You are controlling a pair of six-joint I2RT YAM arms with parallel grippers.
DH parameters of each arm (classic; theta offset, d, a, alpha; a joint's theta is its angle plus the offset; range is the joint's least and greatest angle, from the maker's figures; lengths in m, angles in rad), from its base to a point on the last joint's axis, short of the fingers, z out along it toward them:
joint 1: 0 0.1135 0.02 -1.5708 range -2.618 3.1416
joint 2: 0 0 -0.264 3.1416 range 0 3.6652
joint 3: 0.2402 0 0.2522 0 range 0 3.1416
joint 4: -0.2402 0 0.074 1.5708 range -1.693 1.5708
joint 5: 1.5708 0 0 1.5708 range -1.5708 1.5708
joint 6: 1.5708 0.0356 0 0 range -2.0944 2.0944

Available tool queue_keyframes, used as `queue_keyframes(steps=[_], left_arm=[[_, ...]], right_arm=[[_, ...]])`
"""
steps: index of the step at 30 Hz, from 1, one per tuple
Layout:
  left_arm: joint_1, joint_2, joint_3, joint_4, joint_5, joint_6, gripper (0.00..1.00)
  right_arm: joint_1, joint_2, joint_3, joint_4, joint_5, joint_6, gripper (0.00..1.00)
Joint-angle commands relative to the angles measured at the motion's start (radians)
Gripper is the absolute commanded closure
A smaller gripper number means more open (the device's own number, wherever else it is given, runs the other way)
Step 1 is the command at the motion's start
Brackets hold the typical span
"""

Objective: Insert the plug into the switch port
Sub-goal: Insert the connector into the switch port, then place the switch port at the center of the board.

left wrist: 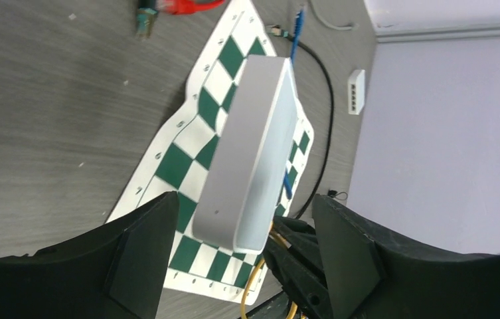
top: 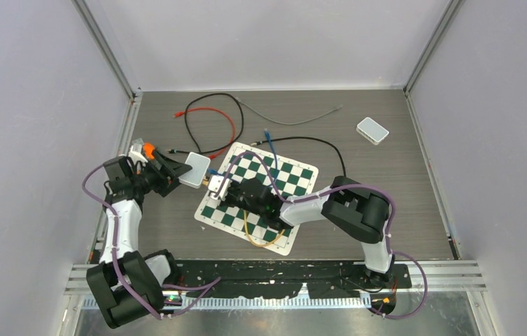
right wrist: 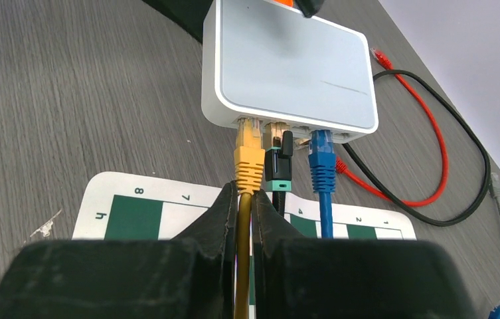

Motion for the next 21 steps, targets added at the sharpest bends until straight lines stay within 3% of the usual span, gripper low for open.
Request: queue_keyframes(steps=[1,13,19,21], left_arm=[[-0.027,0.006,-0.016,0.223,0.105,-0.104,0.25],[-0.066,0.017,-0.11,0.379,0.084,-0.179,0.29],[-0.085,0.021,-0.144,0.515,0.11,-0.317,0.53],[-0.09,0.022,-0.143,0.517,0.126,-0.329,0.7]], right_arm=[[-0.002,-0.075,0.017,0.076,0.014,-0.015,0.95],[-0.003,-0.08,0.019,0.087,0.05,0.029,0.95],[0.0,-0.078,0.018,0.116,0.019,0.057,0.95],[0.0,-0.083,0.012,0.125,0.004,0.056,0.95]])
